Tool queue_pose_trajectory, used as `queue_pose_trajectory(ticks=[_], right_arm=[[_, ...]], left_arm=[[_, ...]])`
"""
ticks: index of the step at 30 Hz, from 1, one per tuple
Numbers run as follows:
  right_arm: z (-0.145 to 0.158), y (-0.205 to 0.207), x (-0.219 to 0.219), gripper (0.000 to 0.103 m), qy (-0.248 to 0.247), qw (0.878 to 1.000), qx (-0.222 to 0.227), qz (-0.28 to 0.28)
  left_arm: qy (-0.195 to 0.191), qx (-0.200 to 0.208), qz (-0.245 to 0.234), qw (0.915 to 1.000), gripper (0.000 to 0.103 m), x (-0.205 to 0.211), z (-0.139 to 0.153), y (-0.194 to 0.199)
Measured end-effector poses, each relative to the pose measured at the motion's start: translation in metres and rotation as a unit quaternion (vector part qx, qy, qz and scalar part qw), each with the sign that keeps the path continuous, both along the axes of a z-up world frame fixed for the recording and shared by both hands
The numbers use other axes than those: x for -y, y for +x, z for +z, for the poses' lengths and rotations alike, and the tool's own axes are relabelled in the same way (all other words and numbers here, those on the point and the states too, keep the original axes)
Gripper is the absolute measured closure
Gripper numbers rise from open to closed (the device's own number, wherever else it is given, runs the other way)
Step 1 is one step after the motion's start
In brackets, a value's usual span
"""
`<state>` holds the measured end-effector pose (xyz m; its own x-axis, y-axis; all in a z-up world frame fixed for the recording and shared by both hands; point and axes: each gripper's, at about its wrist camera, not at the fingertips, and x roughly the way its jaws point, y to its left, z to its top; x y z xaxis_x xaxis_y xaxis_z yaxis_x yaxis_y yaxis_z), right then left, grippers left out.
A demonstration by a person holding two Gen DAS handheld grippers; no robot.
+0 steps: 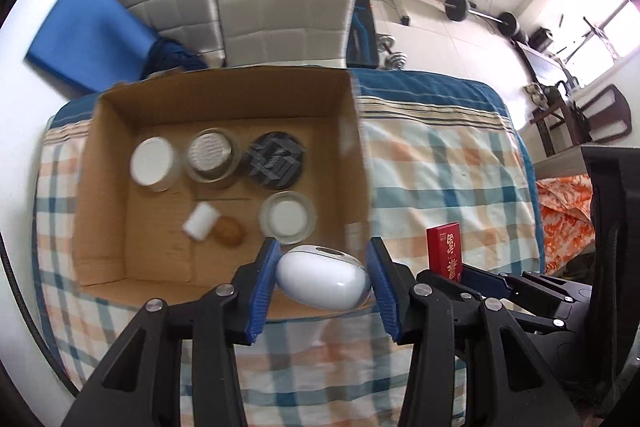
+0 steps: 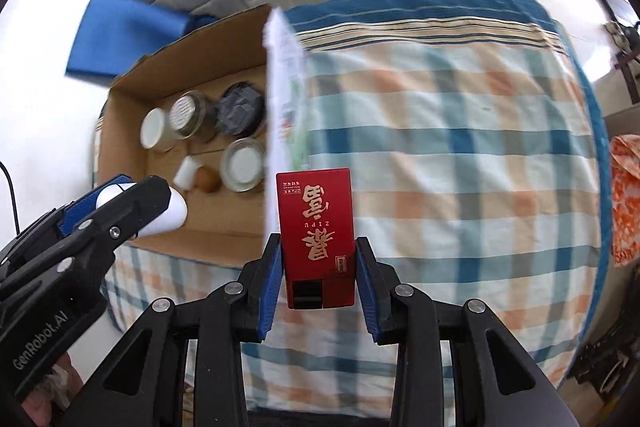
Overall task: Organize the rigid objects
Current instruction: 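Carry the earbud case and red card box into the cardboard box, then lower both items onto the box floor and open both tools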
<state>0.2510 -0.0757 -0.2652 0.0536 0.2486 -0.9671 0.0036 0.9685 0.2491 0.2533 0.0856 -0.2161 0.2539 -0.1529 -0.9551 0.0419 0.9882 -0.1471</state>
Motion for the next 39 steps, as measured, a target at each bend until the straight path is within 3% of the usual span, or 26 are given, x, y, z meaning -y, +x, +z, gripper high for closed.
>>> queue_pose_trajectory(ticks=[9,16,27,32,39], right_arm=[[-0.029,0.015,-0.102,0.066,0.000,0.999,-0.010,0.050],[-0.085,0.037,-0.147,0.066,-0.010,0.997,-0.057,0.056],[-0.151,0.039,-0.160,0.066,-0.026,0.991,-0.124,0.051],[-0.170,0.036,-0.156,0.066,-0.034,0.989,-0.135,0.040],[-0.171,0.039,-0.160,0.066,-0.050,0.990,-0.129,0.033]], left_arm=[[0.014,-0.024,0.056,0.9980,0.061,-0.103,-0.024,0.002],[0.004,-0.077,0.074,0.9943,0.061,-0.145,-0.079,0.019],[-0.006,-0.160,0.066,0.9850,0.061,-0.158,-0.157,0.028],[-0.006,-0.179,0.057,0.9823,0.061,-0.159,-0.176,0.030],[0.005,-0.194,0.041,0.9801,0.061,-0.157,-0.186,0.046]])
